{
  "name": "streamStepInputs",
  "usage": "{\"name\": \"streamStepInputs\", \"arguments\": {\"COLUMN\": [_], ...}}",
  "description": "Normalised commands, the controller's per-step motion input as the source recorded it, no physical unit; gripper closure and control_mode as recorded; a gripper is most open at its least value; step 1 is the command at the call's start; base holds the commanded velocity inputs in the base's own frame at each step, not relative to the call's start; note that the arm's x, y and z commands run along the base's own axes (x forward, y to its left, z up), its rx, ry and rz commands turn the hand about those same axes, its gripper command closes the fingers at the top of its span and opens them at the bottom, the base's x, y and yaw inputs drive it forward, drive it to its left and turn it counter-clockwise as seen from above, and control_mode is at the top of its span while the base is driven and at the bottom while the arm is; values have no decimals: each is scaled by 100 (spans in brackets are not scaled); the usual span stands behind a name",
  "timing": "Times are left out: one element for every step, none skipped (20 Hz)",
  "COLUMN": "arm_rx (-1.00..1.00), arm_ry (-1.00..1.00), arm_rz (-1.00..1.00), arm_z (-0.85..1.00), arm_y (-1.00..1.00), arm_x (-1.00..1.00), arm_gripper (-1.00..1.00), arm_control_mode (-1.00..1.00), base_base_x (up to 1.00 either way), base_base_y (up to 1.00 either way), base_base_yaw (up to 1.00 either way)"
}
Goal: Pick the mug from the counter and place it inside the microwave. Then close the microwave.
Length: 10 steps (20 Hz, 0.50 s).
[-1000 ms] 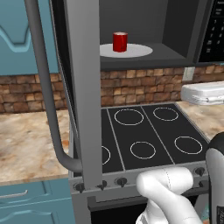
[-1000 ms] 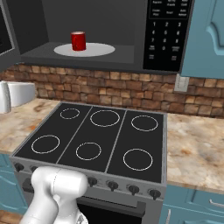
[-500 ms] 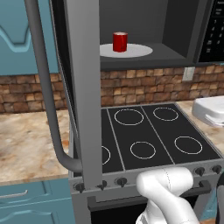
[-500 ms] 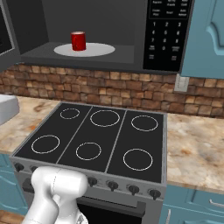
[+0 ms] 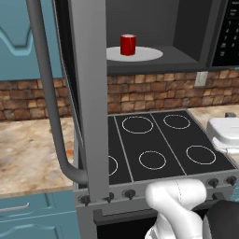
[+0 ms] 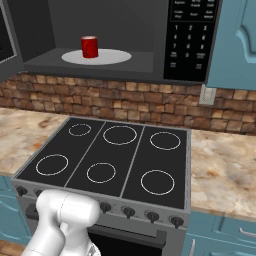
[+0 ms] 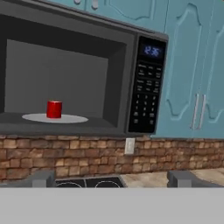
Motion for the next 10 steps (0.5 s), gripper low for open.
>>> {"name": "streamStepInputs", "arguments": {"arm_rx": [-1,0,0,0,0,0,0,0,0,0], "arm_ry": [-3,-5,-4,-3,-3,-3,-5,-5,-3,-2], "arm_rz": [-28,-25,-22,-21,-21,-20,-18,-16,-14,-13], "arm_z": [0,0,1,1,1,0,0,0,0,0], "arm_y": [-8,-4,0,0,0,0,0,0,0,0], "arm_x": [-51,-49,-43,-44,-41,-47,-48,-49,-54,-53], "arm_gripper": [-100,-100,-100,-100,-100,-100,-100,-100,-100,-100], "arm_control_mode": [-100,-100,-100,-100,-100,-100,-100,-100,-100,-100], "base_base_x": [0,0,0,0,0,0,0,0,0,0], "base_base_y": [0,0,0,0,0,0,0,0,0,0], "base_base_yaw": [0,0,0,0,0,0,0,0,0,0]}}
